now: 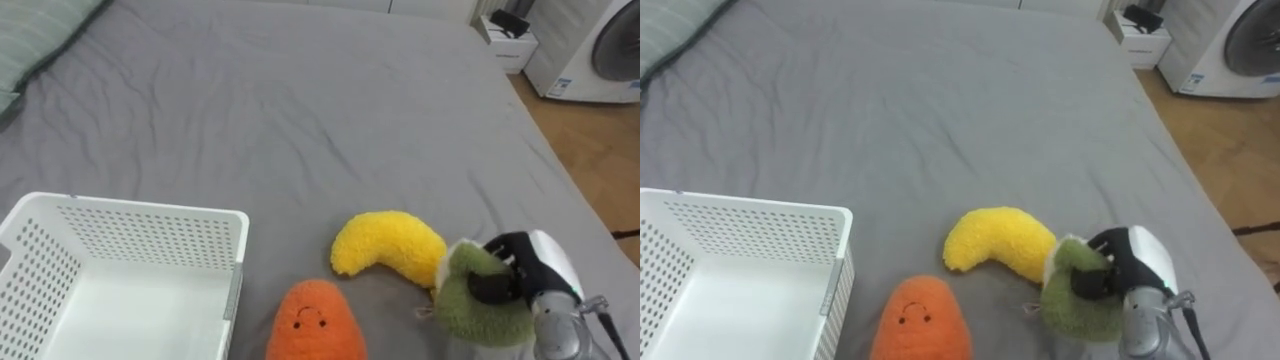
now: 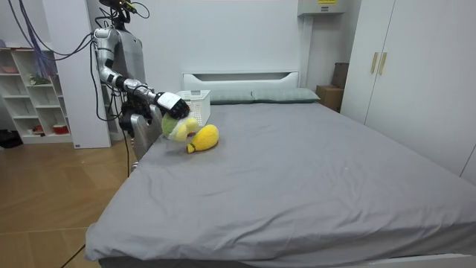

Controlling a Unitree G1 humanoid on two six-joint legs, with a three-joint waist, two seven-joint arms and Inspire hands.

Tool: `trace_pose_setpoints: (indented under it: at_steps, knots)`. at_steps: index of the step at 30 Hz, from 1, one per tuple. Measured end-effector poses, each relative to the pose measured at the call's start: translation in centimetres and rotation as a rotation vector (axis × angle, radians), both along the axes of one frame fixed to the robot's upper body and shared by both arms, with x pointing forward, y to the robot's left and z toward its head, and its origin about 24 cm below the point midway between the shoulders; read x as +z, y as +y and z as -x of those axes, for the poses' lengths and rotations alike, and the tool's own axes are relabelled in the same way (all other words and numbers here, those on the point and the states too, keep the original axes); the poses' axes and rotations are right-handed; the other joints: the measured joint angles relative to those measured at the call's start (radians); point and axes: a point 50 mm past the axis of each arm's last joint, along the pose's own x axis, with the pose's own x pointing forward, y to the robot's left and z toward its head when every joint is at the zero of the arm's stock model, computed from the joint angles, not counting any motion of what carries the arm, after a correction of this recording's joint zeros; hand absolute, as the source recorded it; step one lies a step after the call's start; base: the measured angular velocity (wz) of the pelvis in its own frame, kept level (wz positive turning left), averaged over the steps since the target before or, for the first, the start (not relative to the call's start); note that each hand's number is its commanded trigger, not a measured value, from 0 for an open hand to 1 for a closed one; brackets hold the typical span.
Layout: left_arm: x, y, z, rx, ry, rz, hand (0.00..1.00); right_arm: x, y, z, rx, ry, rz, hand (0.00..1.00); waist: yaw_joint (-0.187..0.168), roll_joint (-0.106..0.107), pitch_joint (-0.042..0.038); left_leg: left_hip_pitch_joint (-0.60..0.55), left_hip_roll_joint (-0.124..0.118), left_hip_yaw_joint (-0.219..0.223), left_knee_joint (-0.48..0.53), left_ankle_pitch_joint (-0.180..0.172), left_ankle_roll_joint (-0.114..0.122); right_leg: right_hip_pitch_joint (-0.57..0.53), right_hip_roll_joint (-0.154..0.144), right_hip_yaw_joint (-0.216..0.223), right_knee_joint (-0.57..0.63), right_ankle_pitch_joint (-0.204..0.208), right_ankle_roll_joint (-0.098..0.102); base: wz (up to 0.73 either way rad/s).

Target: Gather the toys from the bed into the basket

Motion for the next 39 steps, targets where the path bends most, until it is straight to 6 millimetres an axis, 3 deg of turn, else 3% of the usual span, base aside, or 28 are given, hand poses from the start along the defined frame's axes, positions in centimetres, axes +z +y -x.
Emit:
trace_pose_setpoints:
  at_steps: [4, 14, 19, 26, 30, 36, 39]
  knots:
    - [0.0, -0.2, -0.2, 0.002, -0.004, 0.001, 0.0, 3.1, 0.6, -1.1, 0.033, -0.139, 0.006, 1.0, 0.001, 0.004, -0.0025, -0.003, 0.0, -0.001, 0.001, 0.0, 0.0, -0.002, -0.001, -0.002, 0.0, 0.0, 0.0, 0.0]
    - [-0.2, -0.4, -0.2, 0.011, -0.006, 0.01, 0.0, 7.6, 2.3, -2.4, 0.147, -0.287, -0.014, 1.0, 0.007, 0.012, -0.0039, -0.004, -0.001, 0.002, 0.002, 0.0, 0.0, -0.009, -0.001, 0.002, 0.015, 0.0, 0.0, -0.03]
    - [-0.2, -0.8, -0.7, 0.005, -0.028, 0.02, 0.0, 9.7, 4.4, -3.3, 0.25, -0.36, -0.089, 1.0, 0.03, 0.013, -0.0028, -0.013, -0.001, -0.001, 0.002, 0.0, 0.001, -0.009, -0.002, -0.004, 0.013, 0.0, 0.0, 0.01]
    - [-0.1, -1.2, -2.5, -0.039, -0.064, 0.021, 0.0, 10.1, 8.0, -4.6, 0.417, -0.325, -0.135, 1.0, 0.073, 0.006, -0.0005, -0.023, -0.004, -0.017, 0.004, 0.002, 0.003, -0.009, -0.009, -0.032, 0.01, -0.001, 0.001, 0.11]
    - [0.0, -1.4, -4.0, -0.054, -0.097, 0.012, 0.0, 9.9, 9.1, -4.7, 0.464, -0.292, -0.185, 1.0, 0.121, -0.008, 0.0074, -0.032, -0.005, -0.03, 0.003, 0.003, 0.004, -0.009, -0.011, -0.042, 0.01, -0.002, 0.002, 0.07]
    - [0.2, -1.6, -5.0, -0.072, -0.124, 0.008, 0.0, 10.6, 10.8, -5.9, 0.538, -0.295, -0.214, 1.0, 0.17, -0.018, 0.004, -0.037, -0.007, -0.046, 0.004, 0.003, 0.004, -0.008, -0.013, -0.055, -0.003, -0.002, 0.003, 0.06]
    - [0.2, -1.7, -5.5, -0.08, -0.142, 0.007, 0.0, 10.4, 11.6, -6.5, 0.563, -0.274, -0.192, 1.0, 0.199, -0.025, 0.0065, -0.042, -0.007, -0.053, 0.004, 0.003, 0.004, -0.011, -0.012, -0.06, -0.003, -0.002, 0.003, 0.06]
